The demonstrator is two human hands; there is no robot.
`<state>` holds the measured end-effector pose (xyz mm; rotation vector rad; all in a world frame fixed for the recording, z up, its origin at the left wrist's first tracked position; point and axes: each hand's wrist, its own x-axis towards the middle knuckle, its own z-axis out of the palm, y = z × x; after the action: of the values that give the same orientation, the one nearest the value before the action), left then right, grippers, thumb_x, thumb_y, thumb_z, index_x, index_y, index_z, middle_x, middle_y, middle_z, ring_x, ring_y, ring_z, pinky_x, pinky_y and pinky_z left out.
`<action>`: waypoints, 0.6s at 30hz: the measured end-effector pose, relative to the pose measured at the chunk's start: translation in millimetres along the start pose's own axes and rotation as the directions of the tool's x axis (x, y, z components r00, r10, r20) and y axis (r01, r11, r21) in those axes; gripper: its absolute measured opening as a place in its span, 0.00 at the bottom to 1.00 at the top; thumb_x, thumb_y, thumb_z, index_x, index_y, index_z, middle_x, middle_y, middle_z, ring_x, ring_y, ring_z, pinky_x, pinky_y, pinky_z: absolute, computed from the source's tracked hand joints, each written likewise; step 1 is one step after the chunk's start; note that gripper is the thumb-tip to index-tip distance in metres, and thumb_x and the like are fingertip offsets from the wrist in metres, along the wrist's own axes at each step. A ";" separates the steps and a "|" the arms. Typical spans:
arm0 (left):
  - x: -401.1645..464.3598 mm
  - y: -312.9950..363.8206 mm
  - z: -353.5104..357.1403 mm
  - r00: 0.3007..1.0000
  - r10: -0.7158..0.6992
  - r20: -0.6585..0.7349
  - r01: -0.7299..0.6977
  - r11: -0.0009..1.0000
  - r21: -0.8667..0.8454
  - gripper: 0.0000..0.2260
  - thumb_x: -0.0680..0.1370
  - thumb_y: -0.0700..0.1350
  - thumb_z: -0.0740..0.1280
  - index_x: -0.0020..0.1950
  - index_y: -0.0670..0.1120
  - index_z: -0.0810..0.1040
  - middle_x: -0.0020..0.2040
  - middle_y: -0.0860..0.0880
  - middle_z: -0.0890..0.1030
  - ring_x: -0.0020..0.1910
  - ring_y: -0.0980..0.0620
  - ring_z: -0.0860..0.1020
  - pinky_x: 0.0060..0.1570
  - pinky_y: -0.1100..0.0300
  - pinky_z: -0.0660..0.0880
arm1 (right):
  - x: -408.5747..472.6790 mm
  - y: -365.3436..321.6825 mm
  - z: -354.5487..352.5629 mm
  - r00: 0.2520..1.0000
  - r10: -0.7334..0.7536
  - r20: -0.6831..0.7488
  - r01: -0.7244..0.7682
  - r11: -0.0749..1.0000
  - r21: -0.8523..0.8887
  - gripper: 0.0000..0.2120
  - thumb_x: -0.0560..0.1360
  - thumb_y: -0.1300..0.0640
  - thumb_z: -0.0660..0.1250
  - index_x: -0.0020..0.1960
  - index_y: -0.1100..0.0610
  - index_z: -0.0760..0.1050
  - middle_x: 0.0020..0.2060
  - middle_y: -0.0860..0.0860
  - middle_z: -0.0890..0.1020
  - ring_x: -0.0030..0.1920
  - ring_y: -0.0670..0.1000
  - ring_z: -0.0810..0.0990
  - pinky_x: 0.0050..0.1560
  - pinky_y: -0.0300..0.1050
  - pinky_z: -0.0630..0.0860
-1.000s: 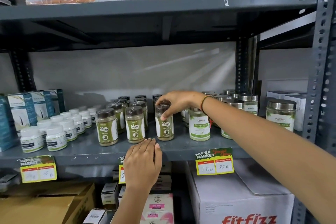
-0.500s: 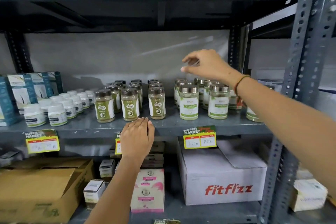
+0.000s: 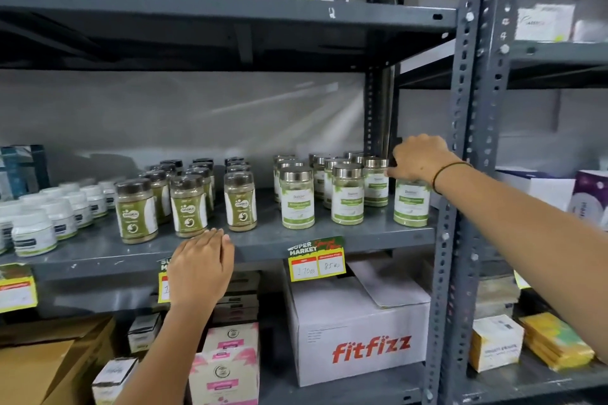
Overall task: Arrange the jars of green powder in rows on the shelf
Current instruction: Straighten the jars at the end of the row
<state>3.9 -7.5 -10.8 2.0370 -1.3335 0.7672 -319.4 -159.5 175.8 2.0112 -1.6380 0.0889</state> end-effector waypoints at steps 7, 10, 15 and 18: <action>-0.7 1.1 -1.7 1.000 -0.010 0.016 0.010 1.000 -0.014 0.23 0.79 0.52 0.52 0.53 0.42 0.83 0.52 0.46 0.85 0.54 0.47 0.81 0.58 0.50 0.75 | 12.0 8.8 3.5 0.989 0.059 0.135 -0.062 0.998 0.018 0.27 0.75 0.35 0.61 0.63 0.54 0.77 0.61 0.53 0.78 0.59 0.56 0.77 0.50 0.52 0.74; -0.8 1.6 -1.6 1.000 -0.014 0.021 0.014 1.000 -0.010 0.23 0.79 0.52 0.52 0.54 0.43 0.83 0.53 0.46 0.85 0.54 0.47 0.81 0.58 0.50 0.75 | 16.0 12.2 7.9 0.992 0.018 0.121 -0.025 0.998 0.054 0.27 0.74 0.35 0.62 0.60 0.54 0.79 0.58 0.54 0.79 0.56 0.57 0.77 0.50 0.52 0.75; -2.2 2.5 -4.0 1.000 -0.013 0.016 0.013 1.000 -0.006 0.22 0.79 0.52 0.53 0.53 0.42 0.84 0.52 0.46 0.85 0.53 0.47 0.82 0.56 0.49 0.75 | 23.7 12.6 17.0 0.995 -0.054 0.080 0.037 0.978 0.206 0.23 0.74 0.36 0.63 0.48 0.56 0.78 0.48 0.55 0.80 0.48 0.56 0.76 0.51 0.51 0.77; -2.4 3.4 -6.0 0.999 -0.021 0.030 0.021 1.000 -0.002 0.22 0.79 0.52 0.53 0.53 0.43 0.83 0.52 0.46 0.85 0.54 0.47 0.82 0.57 0.50 0.75 | 27.0 13.9 19.7 0.994 -0.089 0.061 0.066 0.951 0.302 0.20 0.73 0.37 0.65 0.47 0.54 0.78 0.47 0.54 0.81 0.47 0.55 0.77 0.50 0.49 0.76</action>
<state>-0.9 -2.9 -8.0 2.0655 -1.3267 0.7281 -330.7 -193.9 174.2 2.3290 -1.6702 0.2503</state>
